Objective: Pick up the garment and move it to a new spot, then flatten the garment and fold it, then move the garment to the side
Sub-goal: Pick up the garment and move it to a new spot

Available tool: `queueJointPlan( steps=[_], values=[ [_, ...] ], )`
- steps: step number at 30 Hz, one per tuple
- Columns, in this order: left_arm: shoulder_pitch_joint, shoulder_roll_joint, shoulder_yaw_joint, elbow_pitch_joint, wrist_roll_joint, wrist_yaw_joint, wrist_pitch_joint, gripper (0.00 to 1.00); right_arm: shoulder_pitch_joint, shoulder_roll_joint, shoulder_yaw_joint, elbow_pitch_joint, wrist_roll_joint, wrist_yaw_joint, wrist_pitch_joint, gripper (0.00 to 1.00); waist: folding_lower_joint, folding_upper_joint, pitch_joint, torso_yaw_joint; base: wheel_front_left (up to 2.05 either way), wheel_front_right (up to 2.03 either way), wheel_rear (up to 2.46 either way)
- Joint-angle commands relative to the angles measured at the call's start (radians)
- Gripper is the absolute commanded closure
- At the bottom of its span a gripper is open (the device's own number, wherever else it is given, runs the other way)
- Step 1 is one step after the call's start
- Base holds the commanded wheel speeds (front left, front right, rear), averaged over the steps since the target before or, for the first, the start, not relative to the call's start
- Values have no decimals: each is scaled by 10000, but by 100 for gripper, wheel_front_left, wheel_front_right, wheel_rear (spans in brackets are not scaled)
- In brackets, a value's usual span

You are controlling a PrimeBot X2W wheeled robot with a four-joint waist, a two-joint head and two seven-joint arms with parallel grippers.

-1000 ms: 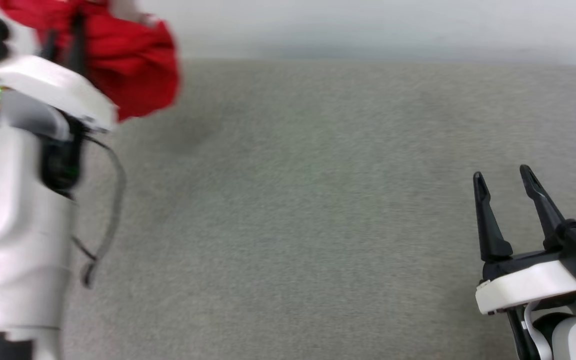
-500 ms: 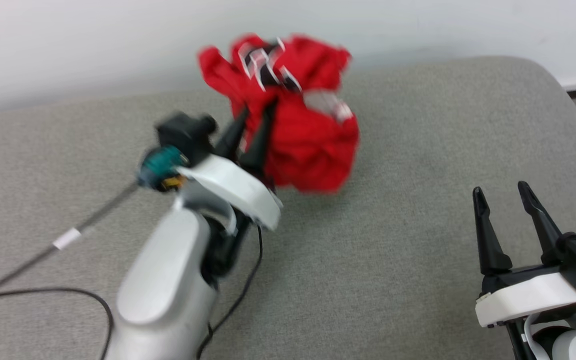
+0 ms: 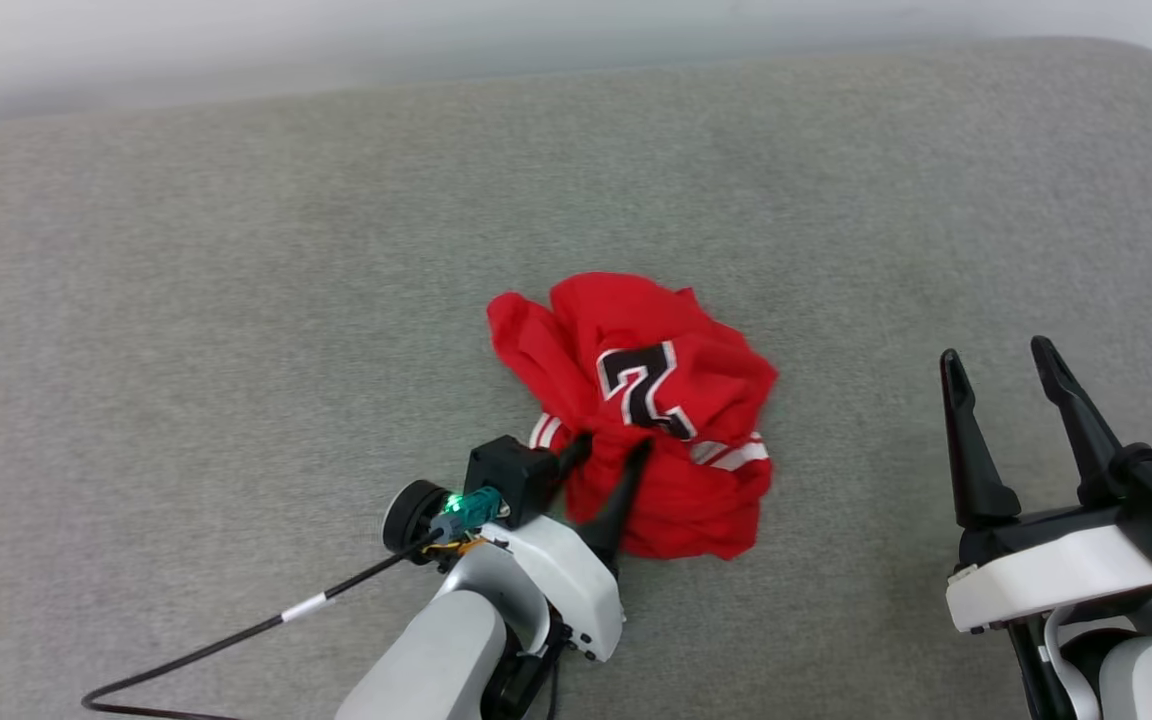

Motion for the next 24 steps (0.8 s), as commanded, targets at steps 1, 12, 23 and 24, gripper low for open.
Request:
queueJointPlan(
  steps=[1,12,23,24],
  values=[
    [-4,-27,-12,-32,5,-67,-132,0,-99,21,-13,30,-53,-3,-31,0,0,0,-137,162,0,0,0],
    [318,269,916,-1663,55,914,-1102,0,304,20,-338,120,-237,-3,229,0,0,0,-1159,968,0,0,0],
    [1917,1734,2639,-2427,-36,1971,-1205,0,978,20,-514,123,-284,-3,494,0,0,0,-1911,1127,0,0,0],
    [2121,1826,2693,-2479,-56,2005,-1203,0,1057,20,-505,123,-277,-3,537,0,0,0,-2011,1120,0,0,0]
  ],
)
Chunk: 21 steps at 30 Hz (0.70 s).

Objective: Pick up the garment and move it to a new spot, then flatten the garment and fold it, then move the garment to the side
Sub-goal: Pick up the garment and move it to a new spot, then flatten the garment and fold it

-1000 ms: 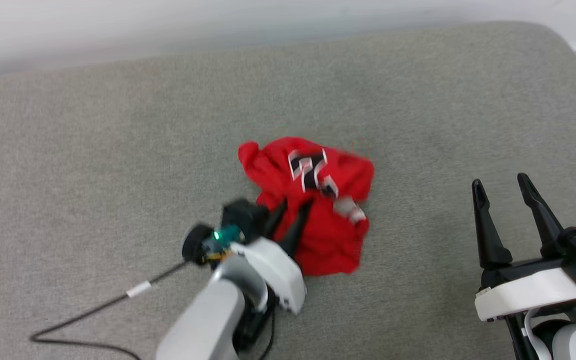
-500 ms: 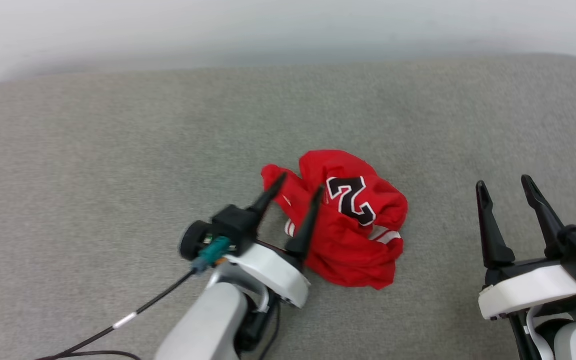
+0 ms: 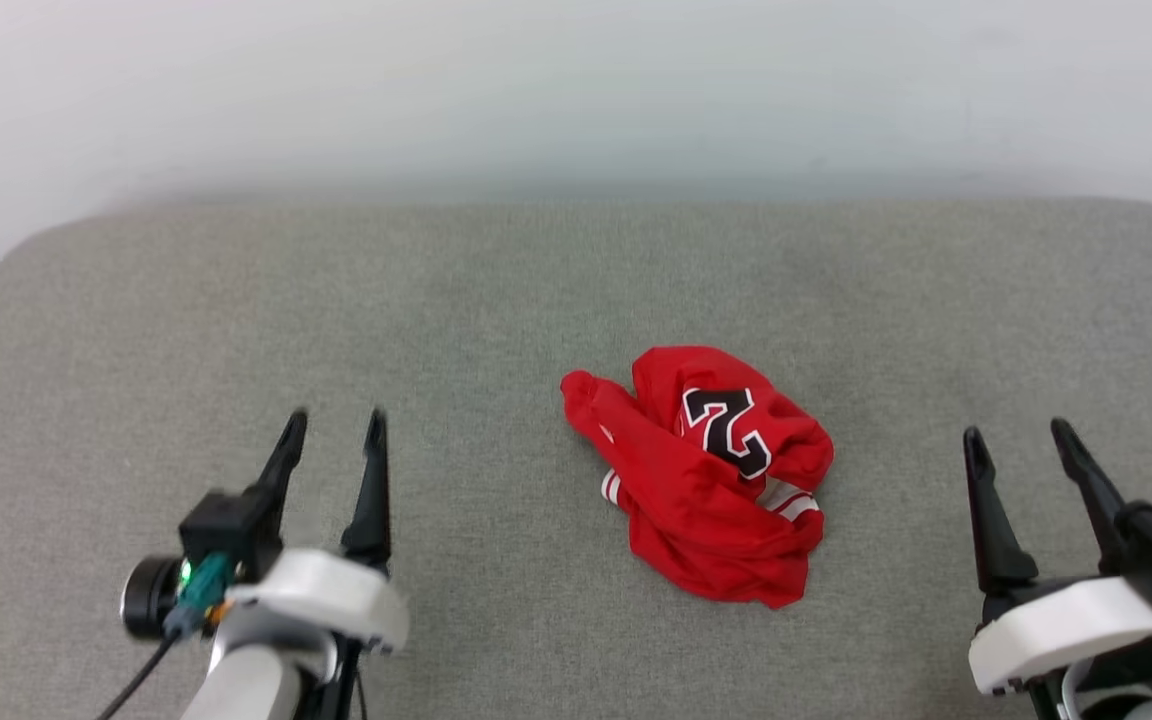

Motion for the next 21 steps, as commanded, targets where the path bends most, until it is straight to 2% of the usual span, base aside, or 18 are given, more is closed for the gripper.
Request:
queueJointPlan(
  steps=[1,4,11,21],
  values=[
    [255,66,18,-100,22,73,-24,0,186,18,-9,5,-20,-3,33,0,1,-1,-209,-11,0,0,0],
    [725,290,12,-302,24,148,147,0,433,18,1,-34,-5,-3,133,0,1,-1,-452,-32,0,0,0],
    [1200,402,-128,-822,62,337,437,0,679,18,22,-245,61,-3,289,0,1,-1,-582,-45,0,0,0],
    [709,528,-198,-1123,86,397,737,0,468,18,17,-391,65,-3,341,0,1,-1,-322,-56,0,0,0]
  ],
)
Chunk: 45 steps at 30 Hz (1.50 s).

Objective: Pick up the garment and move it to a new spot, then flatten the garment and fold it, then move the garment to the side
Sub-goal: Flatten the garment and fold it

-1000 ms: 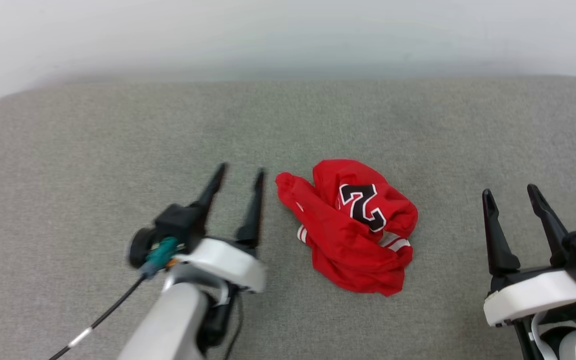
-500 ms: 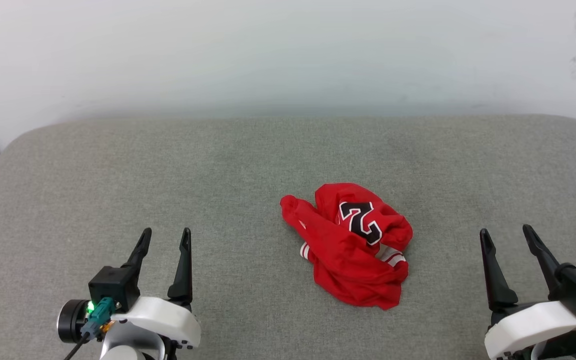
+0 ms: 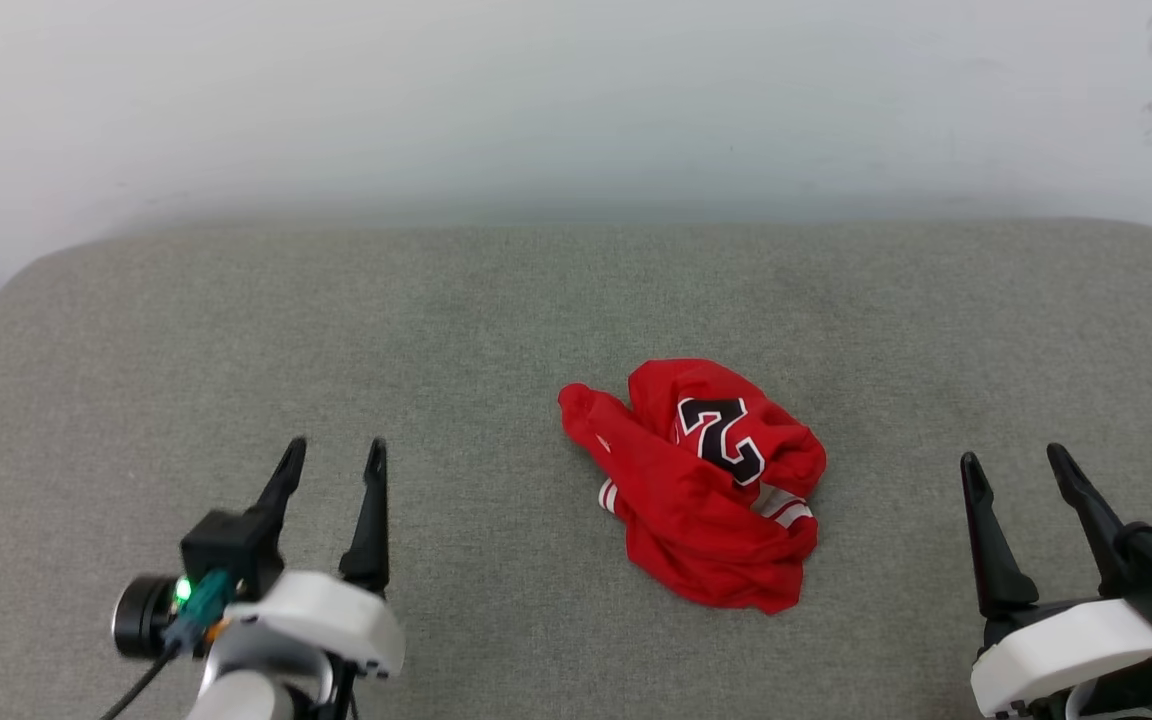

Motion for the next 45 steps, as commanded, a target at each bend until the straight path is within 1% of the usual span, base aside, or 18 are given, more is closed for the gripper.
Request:
queueJointPlan(
  steps=[1,4,10,11,17,19,20,21,22,25,26,31,33,34,35,37,42,45],
  values=[
    [-435,45,-106,-97,125,-64,133,0,-124,18,-31,-72,-13,-3,-5,0,0,0,130,41,0,0,0],
    [-1327,-56,-360,-101,122,-343,613,0,-281,18,-26,-156,-64,-3,2,0,0,0,405,93,0,0,0],
    [-3814,-421,-917,446,34,-1152,1801,0,-679,17,73,-302,-141,-3,-41,0,0,0,1215,-57,0,0,0],
    [-4830,-614,-1288,1090,-41,-1555,2609,0,-860,18,89,-264,-142,-3,-111,0,0,0,1604,-242,0,0,0],
    [-6236,-691,-2156,2789,-358,-2470,4846,0,-1130,18,139,-128,-35,-3,-292,0,0,0,2198,-710,0,0,0],
    [-6487,-681,-2427,3401,-572,-2635,5608,0,-1221,18,146,-57,-4,-3,-346,0,0,0,2334,-854,0,0,0],
    [-6487,-681,-2427,3401,-572,-2635,5608,0,-1221,18,146,-57,-4,-3,-346,0,0,0,2334,-854,0,0,0],
    [-6651,-654,-2717,3913,-784,-2756,6279,0,-1287,17,152,4,23,-3,-423,0,0,0,2439,-972,0,0,0],
    [-6764,-642,-2836,4170,-914,-2811,6573,0,-1302,18,165,45,53,-3,-456,0,0,0,2492,-1024,0,0,0],
    [-6844,-646,-3264,4842,-1275,-2868,7389,0,-1353,17,181,146,85,-3,-523,0,0,0,2631,-1123,0,0,0],
    [-6844,-646,-3264,4842,-1275,-2868,7389,0,-1353,17,181,146,85,-3,-523,0,0,0,2631,-1123,0,0,0],
    [-6629,-715,-4104,5777,-1878,-2895,8748,0,-1501,17,267,329,141,-3,-622,0,0,0,2712,-1252,0,0,0],
    [-6509,-705,-4488,5896,-2161,-2903,9138,56,-1492,17,280,403,172,-3,-631,0,0,0,2696,-1277,0,0,0],
    [-6474,-685,-4677,5837,-2318,-2904,9214,88,-1487,17,279,440,193,-3,-646,0,0,0,2680,-1280,0,0,0],
    [-6472,-628,-4829,5763,-2440,-2906,9198,100,-1486,17,266,467,185,-3,-650,0,0,0,2646,-1277,0,0,0],
    [-6683,-480,-4978,5509,-2458,-2901,8595,100,-1442,17,204,511,179,-3,-654,0,0,0,2552,-1211,0,0,0],
    [-7344,-217,-4890,4944,-1937,-2880,6767,100,-1312,17,82,575,176,-3,-636,0,0,0,2174,-874,0,0,0],
    [-7321,-19,-4722,4288,-1688,-2620,5953,100,-1182,17,-56,543,129,-3,-573,0,0,0,1895,-556,0,0,0]
  ],
)
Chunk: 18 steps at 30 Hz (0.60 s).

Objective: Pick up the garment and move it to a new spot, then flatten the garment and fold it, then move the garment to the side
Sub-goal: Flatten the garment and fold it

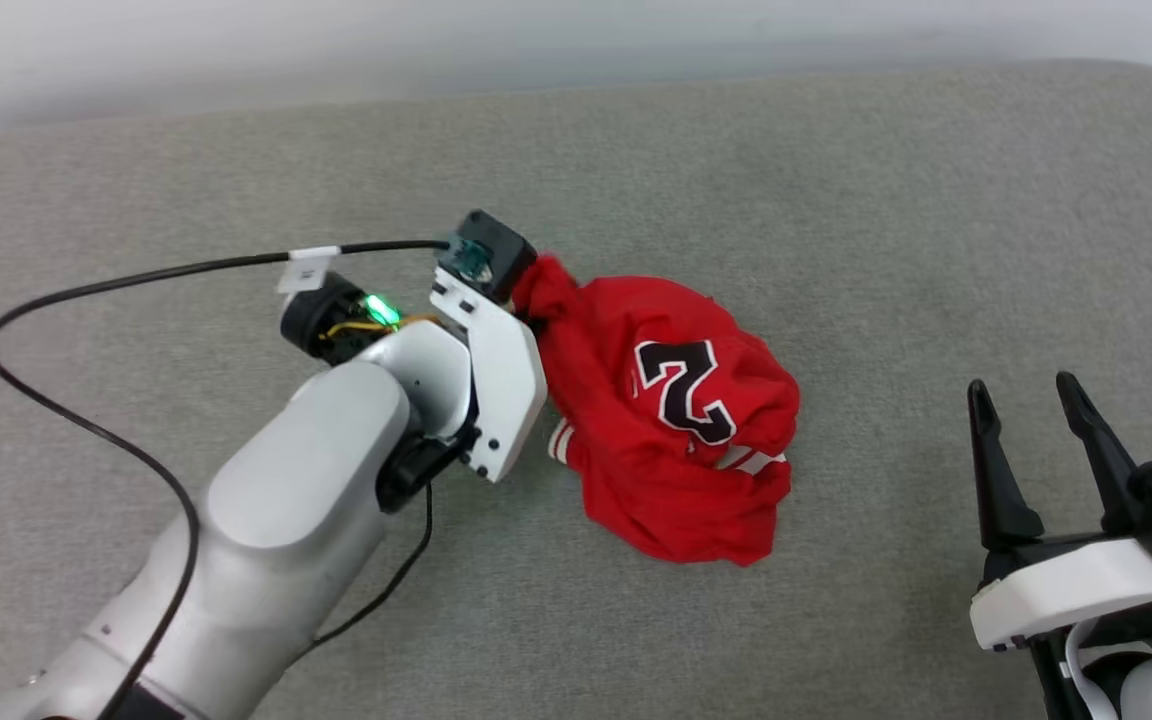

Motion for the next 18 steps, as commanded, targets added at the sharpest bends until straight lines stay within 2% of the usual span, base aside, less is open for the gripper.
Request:
queueJointPlan(
  steps=[1,5,10,13,15,18],
  values=[
    [88,164,112,-225,27,137,-194,100,69,12,-37,-35,-35,-3,22,0,-1,0,-256,287,0,0,0],
    [964,794,500,-1632,21,863,-719,100,259,12,-93,-140,-55,-3,89,0,-1,0,-582,645,0,0,0],
    [3167,1739,1247,-3409,-507,2231,-1066,100,484,12,-146,-171,4,-3,142,0,-1,0,-957,909,0,0,0],
    [4861,2107,1660,-4031,-1083,3024,-1203,100,636,12,-116,-189,46,-3,184,0,-1,0,-1143,938,0,0,0],
    [5981,2211,1840,-4135,-1483,3460,-1269,100,678,12,-107,-224,49,-3,194,0,-1,0,-1257,937,0,0,0],
    [7317,2111,1980,-4035,-2082,3784,-1413,100,790,12,-115,-285,1,-3,253,0,-1,0,-1400,945,0,0,0]
  ],
)
